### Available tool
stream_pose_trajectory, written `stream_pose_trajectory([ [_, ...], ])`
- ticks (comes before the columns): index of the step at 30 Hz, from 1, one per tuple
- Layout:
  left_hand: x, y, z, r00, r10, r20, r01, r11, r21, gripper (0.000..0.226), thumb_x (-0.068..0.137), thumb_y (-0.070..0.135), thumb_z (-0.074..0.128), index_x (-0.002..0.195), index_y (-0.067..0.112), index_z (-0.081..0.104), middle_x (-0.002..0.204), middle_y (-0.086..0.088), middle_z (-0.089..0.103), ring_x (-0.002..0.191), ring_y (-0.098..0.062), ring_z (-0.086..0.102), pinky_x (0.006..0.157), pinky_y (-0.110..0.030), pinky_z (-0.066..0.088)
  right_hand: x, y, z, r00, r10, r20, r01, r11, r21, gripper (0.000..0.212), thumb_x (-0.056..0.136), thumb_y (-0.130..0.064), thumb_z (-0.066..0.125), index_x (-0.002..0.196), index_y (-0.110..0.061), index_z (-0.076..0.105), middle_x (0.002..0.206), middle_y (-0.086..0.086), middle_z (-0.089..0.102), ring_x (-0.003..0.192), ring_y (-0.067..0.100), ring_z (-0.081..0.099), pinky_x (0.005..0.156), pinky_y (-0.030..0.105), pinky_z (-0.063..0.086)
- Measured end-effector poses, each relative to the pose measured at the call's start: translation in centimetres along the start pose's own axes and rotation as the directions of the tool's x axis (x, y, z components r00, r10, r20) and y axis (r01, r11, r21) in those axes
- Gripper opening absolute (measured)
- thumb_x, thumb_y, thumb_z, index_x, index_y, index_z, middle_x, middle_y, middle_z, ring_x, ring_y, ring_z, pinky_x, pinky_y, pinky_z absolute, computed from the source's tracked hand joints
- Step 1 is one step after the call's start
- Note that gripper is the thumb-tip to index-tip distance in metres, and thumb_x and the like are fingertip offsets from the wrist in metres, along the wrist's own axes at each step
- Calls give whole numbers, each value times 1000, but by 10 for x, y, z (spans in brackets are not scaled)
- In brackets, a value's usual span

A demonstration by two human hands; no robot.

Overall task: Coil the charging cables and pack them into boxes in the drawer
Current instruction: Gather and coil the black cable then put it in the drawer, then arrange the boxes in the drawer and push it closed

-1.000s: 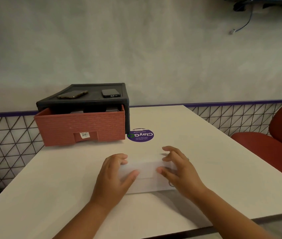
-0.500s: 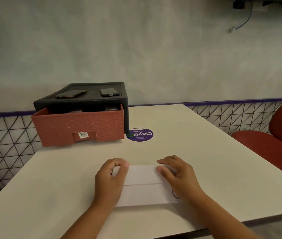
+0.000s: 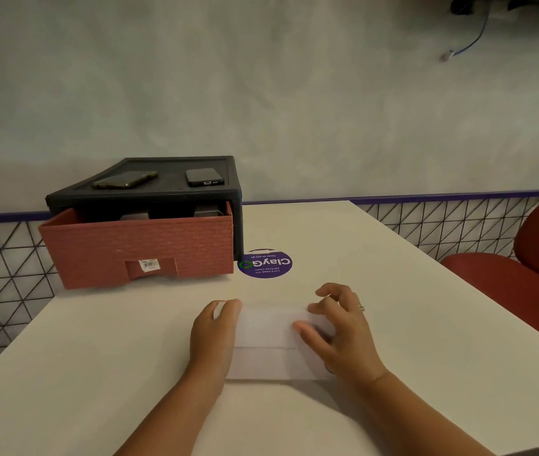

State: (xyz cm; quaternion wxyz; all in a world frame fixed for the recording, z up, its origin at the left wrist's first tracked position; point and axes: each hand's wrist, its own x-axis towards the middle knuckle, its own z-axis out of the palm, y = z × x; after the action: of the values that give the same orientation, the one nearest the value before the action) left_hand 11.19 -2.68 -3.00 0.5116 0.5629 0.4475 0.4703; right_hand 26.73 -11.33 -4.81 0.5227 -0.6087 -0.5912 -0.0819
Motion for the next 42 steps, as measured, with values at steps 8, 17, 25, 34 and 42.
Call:
stream_pose_trajectory([
  [8, 2, -9, 2, 959, 279, -50, -281, 959, -43, 24, 69, 26, 45, 73, 4, 51, 66, -1, 49, 56, -2, 43, 52, -12, 34, 7, -8, -2, 831, 527, 180, -551, 733, 398, 11, 96, -25, 45, 104, -24, 52, 97, -9, 55, 77, 8, 49, 48, 5, 38],
  [17, 8, -12, -3, 971, 226, 76, -222, 973, -65, 33, 66, 46, 46, 82, 19, 55, 80, 4, 56, 71, -8, 50, 61, -11, 38, 3, -16, -4, 784, 573, 238, -616, 669, 416, 29, 73, -47, 44, 91, -26, 53, 86, -2, 59, 75, 14, 53, 63, 27, 41],
  [25, 4, 7, 3, 961, 276, 29, -272, 916, 296, 37, 93, 17, 51, 129, 11, 53, 133, -5, 48, 118, -17, 46, 93, -14, 28, -21, -30, -17, 858, 492, 147, -511, 798, 319, 60, 51, -65, 58, 92, -23, 45, 86, -10, 58, 70, -9, 54, 55, 8, 41],
  [34, -27, 13, 26, 894, 80, 440, -320, 802, 505, 108, 77, 70, 45, 149, 8, -6, 158, -7, -10, 145, -17, -10, 118, -34, 0, -31, -35, -32, 900, 119, 420, -212, 960, 182, 64, 60, -39, 71, 119, -47, 49, 123, -37, 50, 116, -11, 47, 91, 7, 36],
  [42, -35, -7, 39, 889, -65, 453, -77, 954, 288, 69, 99, 20, 39, 149, 15, -7, 158, 2, -5, 144, -10, 1, 117, -29, 8, -10, -11, -18, 787, 303, 537, -233, 952, -196, 95, 57, -51, 72, 141, -38, 31, 155, -11, 6, 137, -3, 20, 94, 7, 23],
])
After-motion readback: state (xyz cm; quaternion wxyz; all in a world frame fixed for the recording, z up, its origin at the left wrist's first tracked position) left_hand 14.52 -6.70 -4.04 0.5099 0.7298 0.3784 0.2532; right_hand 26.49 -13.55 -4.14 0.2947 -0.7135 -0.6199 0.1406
